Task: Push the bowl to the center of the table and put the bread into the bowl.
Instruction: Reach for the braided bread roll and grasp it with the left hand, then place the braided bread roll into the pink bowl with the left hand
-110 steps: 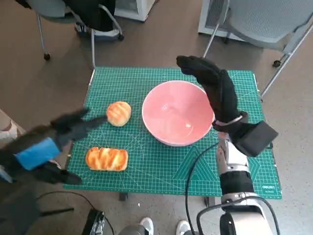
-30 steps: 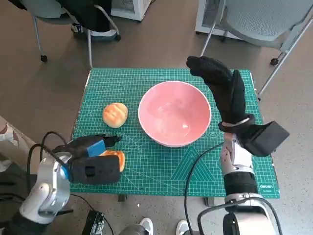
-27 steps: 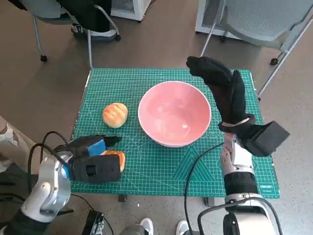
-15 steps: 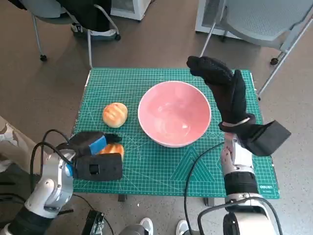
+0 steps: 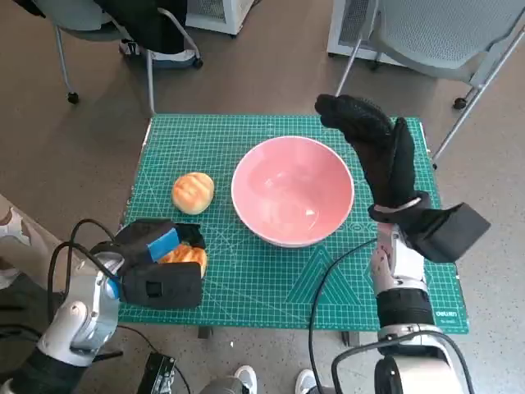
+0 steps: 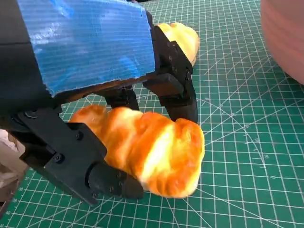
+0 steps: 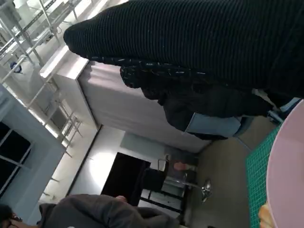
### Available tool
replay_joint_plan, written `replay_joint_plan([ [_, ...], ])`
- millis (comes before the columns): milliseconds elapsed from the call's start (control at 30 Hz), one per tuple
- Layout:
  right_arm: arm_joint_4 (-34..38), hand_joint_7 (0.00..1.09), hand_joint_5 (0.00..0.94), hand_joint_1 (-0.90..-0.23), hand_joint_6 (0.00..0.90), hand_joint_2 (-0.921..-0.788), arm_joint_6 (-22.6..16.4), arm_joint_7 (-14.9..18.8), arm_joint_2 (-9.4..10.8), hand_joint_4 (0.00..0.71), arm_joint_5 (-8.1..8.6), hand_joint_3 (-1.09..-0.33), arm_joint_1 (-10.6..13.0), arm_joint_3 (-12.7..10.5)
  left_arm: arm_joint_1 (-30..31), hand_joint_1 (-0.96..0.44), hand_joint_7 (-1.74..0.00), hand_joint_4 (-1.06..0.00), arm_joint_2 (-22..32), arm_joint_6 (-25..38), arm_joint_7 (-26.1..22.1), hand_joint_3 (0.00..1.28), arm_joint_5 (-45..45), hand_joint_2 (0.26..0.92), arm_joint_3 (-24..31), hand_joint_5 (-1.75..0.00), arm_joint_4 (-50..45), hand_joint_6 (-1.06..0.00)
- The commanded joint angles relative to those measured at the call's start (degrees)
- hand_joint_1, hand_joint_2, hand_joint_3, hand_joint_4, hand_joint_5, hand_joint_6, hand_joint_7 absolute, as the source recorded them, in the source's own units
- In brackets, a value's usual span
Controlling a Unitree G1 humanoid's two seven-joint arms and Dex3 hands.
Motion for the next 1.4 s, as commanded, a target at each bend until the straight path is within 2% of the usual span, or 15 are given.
replay_joint_plan([
  [33,1.0,0.37,0.002,-0.686,0.163,-0.921,0.7,0.3,0.3,0.228,0.24,-0.767,0.9,-0.2,0.9,0.00,-1.16,-0.68,-0.1,0.4,-0.2,0.57,0.9,0.652,-0.1,-1.36,1.0,-0.62],
  [333,0.8,0.38,0.001,-0.686,0.158,-0.921,0.8,0.4,0.3,0.228,0.31,-0.767,0.9,-0.3,0.7,0.00,-1.13,-0.66,-0.3,1.2,-0.4,0.47,1.3,0.712,-0.2,-1.36,0.8,-0.61],
  [667,1.5,0.39,0.001,-0.686,0.152,-0.921,0.6,0.4,0.3,0.227,0.10,-0.768,0.6,-0.4,1.1,0.00,-1.13,-0.67,0.2,1.8,-1.4,0.47,0.7,0.712,1.0,-1.34,-2.1,-0.62],
  [900,1.9,0.39,0.001,-0.686,0.149,-0.921,0.8,0.6,0.2,0.228,0.29,-0.767,0.2,-0.6,1.1,0.00,-1.10,-0.69,1.1,2.5,-3.7,0.46,-0.8,0.706,3.9,-1.33,-7.3,-0.64],
  [1033,2.0,0.40,0.001,-0.686,0.147,-0.921,0.8,0.7,0.1,0.228,0.29,-0.767,0.1,-0.7,0.5,0.00,-1.07,-0.71,1.7,3.6,-5.8,0.41,-1.9,0.725,6.5,-1.29,-11.5,-0.66],
  [1133,2.2,0.40,0.001,-0.686,0.146,-0.921,0.8,0.8,0.0,0.228,0.30,-0.767,0.0,-0.7,-0.5,0.00,-1.06,-0.74,1.8,4.4,-6.9,0.32,-2.8,0.766,8.8,-1.23,-14.6,-0.66],
  [1267,2.4,0.40,0.000,-0.685,0.143,-0.921,0.7,0.9,0.1,0.227,0.20,-0.768,-0.2,-0.8,-1.8,0.00,-1.06,-0.78,1.4,4.6,-6.5,0.20,-3.9,0.824,11.8,-1.16,-18.2,-0.67],
  [1400,2.8,0.41,0.000,-0.684,0.141,-0.921,0.5,0.9,0.2,0.226,0.00,-0.770,-0.4,-0.8,-3.7,0.00,-1.08,-0.80,0.6,4.0,-4.6,0.15,-4.7,0.845,14.6,-1.11,-20.8,-0.66],
])
